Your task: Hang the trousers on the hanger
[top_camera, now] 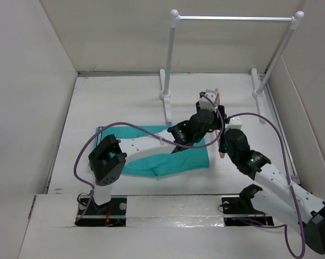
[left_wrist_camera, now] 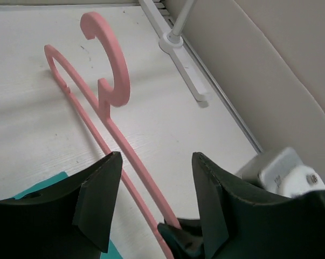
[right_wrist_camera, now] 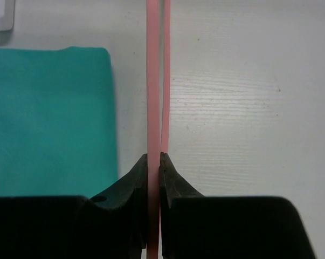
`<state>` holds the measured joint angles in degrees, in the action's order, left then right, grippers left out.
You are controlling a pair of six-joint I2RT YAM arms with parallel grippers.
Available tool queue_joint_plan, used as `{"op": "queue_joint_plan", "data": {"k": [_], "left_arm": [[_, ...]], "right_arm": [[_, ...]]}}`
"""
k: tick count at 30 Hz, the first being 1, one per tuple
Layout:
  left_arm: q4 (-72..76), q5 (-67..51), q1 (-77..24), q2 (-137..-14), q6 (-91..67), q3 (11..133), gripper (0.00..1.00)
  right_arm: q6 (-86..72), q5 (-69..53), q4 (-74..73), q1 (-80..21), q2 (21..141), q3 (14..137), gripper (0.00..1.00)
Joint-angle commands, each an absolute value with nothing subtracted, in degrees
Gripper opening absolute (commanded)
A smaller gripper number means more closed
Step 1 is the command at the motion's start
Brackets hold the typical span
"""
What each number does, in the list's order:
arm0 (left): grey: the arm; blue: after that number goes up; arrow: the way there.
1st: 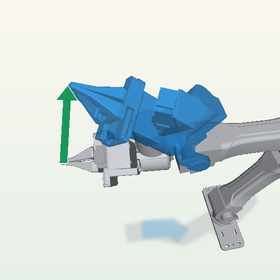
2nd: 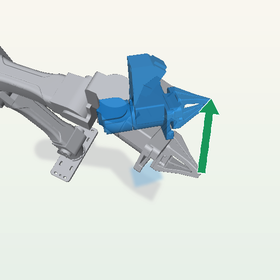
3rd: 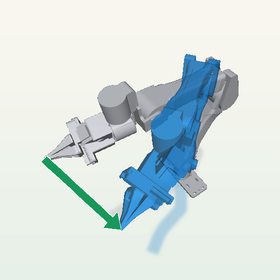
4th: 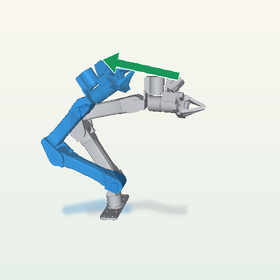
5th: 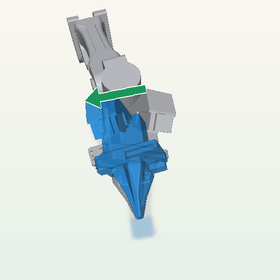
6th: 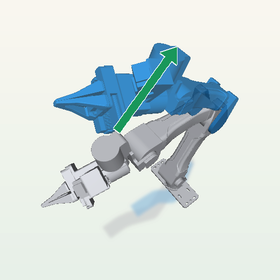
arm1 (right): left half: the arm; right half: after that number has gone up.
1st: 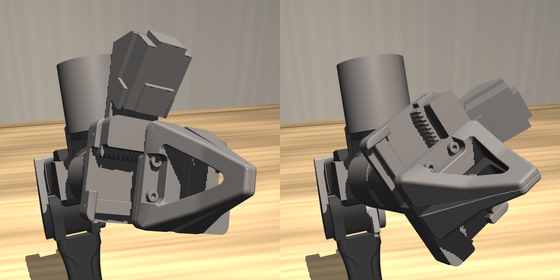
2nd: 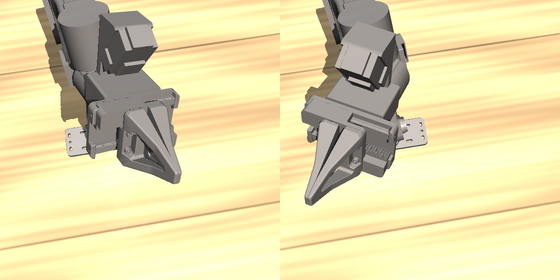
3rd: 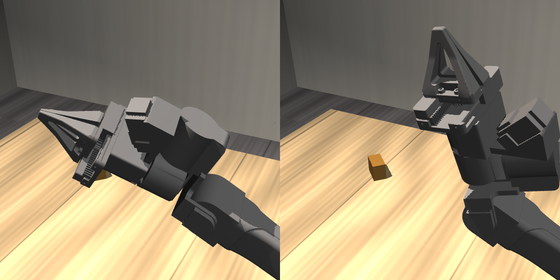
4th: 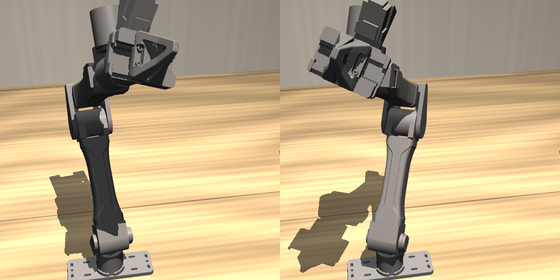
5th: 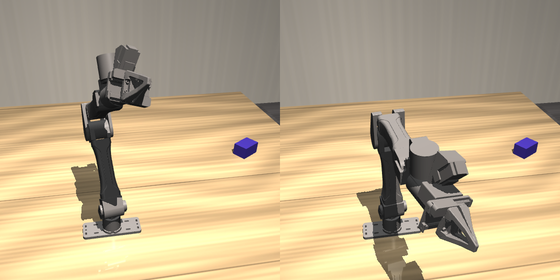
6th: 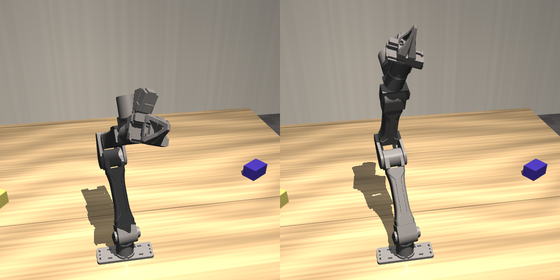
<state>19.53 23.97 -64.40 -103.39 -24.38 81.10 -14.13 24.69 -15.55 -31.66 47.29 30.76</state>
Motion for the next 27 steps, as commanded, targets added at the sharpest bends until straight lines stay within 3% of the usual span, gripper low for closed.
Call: {"op": "queue_joint_plan", "data": {"k": [1, 11, 19, 27], "left_arm": [[18.5, 24.8, -63.4, -107.4, -22.6, 88.1, 0.53], [16.3, 34.4, -62.2, -115.3, -19.8, 96.8, 0.47], [18.1, 32.4, -61.7, -118.9, -18.3, 99.8, 0.47], [26.4, 24.9, -61.7, -111.3, -22.0, 85.8, 0.41]], "right_arm": [[-16.5, 26.7, -12.6, -33.9, 46.9, 29.7, 0.00], [-18.3, 29.6, -14.5, -38.2, 44.5, 29.3, 0.00], [-18.4, 28.3, -14.2, -40.9, 43.1, 28.3, 0.00], [-15.7, 26.4, -16.0, -37.9, 38.1, 28.7, 0.00]]}}
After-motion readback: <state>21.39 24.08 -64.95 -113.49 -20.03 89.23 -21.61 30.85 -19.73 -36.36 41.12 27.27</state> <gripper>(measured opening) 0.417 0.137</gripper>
